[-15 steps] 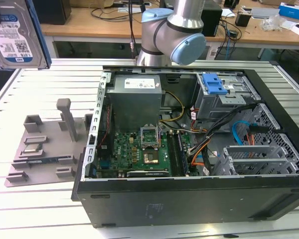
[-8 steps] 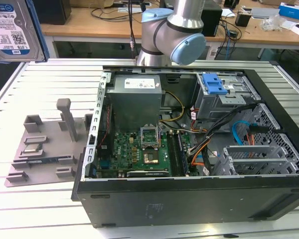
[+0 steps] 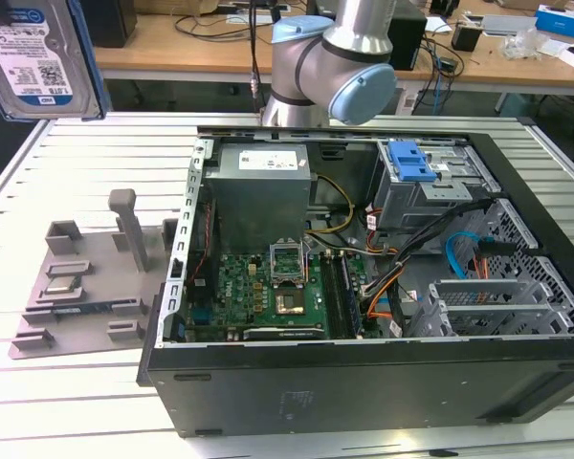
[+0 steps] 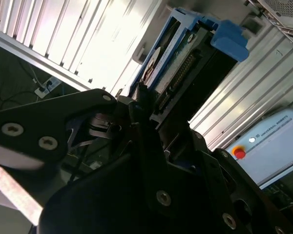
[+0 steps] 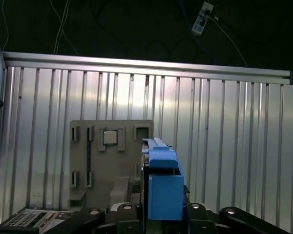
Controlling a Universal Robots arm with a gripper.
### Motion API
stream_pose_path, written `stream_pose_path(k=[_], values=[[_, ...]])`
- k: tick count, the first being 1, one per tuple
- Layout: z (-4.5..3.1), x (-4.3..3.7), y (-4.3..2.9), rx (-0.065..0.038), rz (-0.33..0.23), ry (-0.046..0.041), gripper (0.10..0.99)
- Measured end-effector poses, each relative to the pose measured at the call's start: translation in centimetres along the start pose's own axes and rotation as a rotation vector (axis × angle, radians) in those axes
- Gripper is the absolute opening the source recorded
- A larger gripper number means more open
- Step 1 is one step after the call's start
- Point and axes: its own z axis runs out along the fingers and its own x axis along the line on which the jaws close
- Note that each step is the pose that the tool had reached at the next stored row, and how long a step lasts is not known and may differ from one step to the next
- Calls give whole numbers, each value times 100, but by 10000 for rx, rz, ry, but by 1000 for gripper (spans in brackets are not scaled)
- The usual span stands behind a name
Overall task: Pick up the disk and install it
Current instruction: 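Pick up the disk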
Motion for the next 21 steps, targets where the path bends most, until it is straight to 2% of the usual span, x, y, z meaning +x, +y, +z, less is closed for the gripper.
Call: stream_pose_path(k=[5,7,11,14,15,17,21], values=[[-13,13,-221,-1,-1,1,365],[-21,21,-374,-1,1,1,365],[-29,31,-527,-1,-1,1,365],[-37,39,-667,-1,-1,1,365],[-40,43,-730,0,-1,0,365],[-50,54,-920,-1,-2,1,365],[-61,64,-1102,-2,-2,1,365]])
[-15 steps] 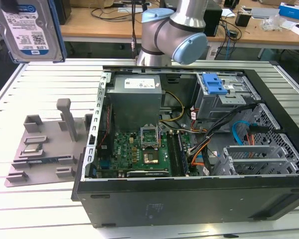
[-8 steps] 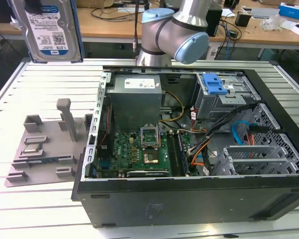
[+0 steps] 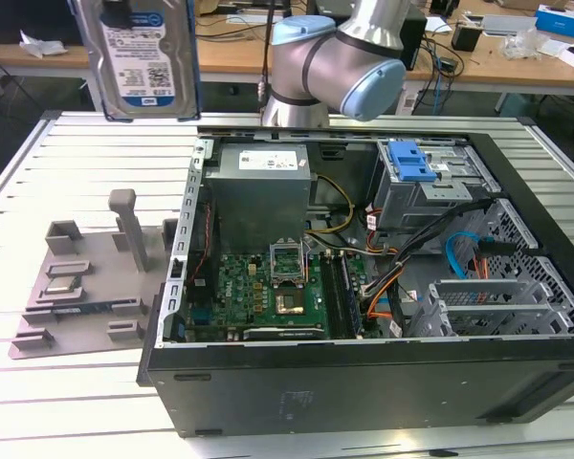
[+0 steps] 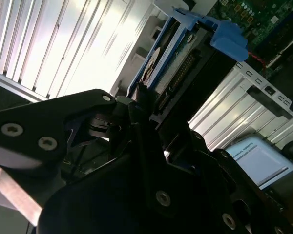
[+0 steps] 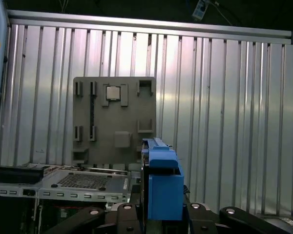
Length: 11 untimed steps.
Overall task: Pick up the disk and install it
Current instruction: 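Pick up the disk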
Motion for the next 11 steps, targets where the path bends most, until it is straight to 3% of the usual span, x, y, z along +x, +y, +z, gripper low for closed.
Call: stream_pose_path(k=[6,11], values=[[-29,30,-545,0,1,0,365],[-40,41,-747,1,2,0,365]])
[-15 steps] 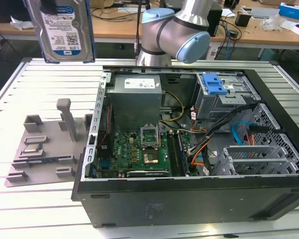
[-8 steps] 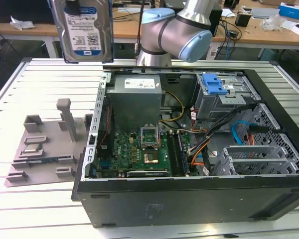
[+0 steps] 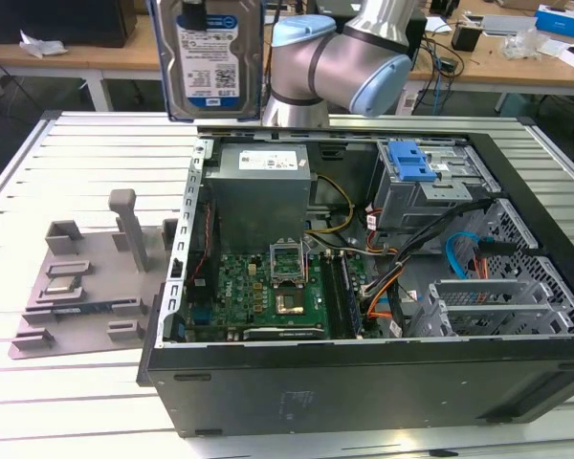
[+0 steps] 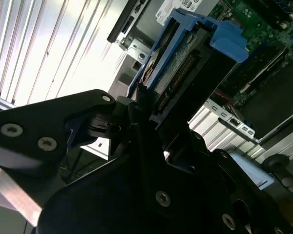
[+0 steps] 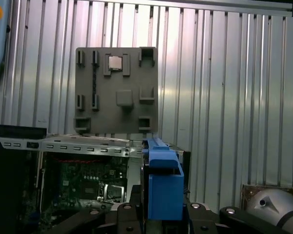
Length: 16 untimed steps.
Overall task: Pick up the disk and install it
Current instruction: 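Pick up the disk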
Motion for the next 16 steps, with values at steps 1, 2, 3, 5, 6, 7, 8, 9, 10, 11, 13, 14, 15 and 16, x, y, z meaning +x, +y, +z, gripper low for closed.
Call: stream_pose_path(k=[1,2,3,5,6,7,8,9,10,11,13,14,15,16], values=[[-2,2,-39,0,0,0,365],[-5,5,-90,-1,-1,0,365],[-7,8,-133,0,0,0,365],[-13,13,-229,-1,-2,0,365],[-15,15,-266,0,0,0,365],[-17,17,-302,-1,0,1,365],[-18,19,-333,-1,-2,0,365],[-22,23,-404,0,0,0,365],[-25,26,-452,0,-1,0,365],[-26,28,-485,0,-2,0,365],[-30,31,-544,-1,0,0,365],[-31,33,-575,0,-1,0,365],[-34,36,-635,0,-1,0,365],[-37,39,-684,0,-1,0,365]])
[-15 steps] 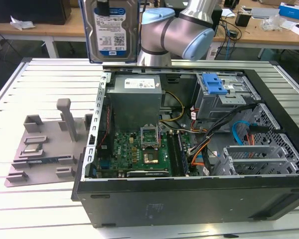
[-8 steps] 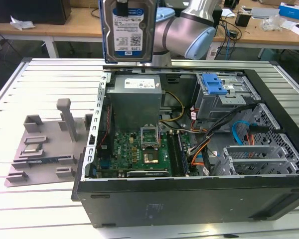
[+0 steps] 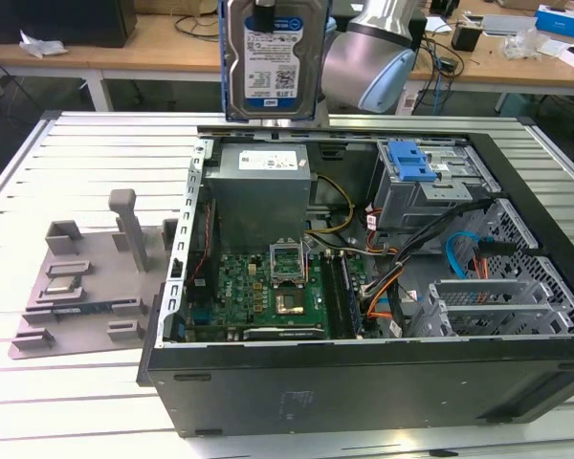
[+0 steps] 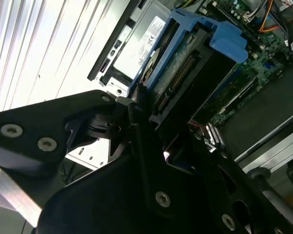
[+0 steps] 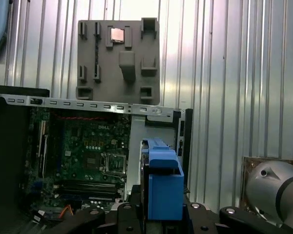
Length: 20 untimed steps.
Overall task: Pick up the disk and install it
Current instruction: 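Pick up the disk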
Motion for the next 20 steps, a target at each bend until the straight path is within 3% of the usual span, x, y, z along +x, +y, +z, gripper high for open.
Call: stream_pose_path(k=[1,7,9,20], values=[[-5,5,-79,-1,1,1,365],[-16,17,-298,0,0,0,365],[-23,24,-409,-1,1,1,365],[-43,44,-795,-1,-1,1,365]])
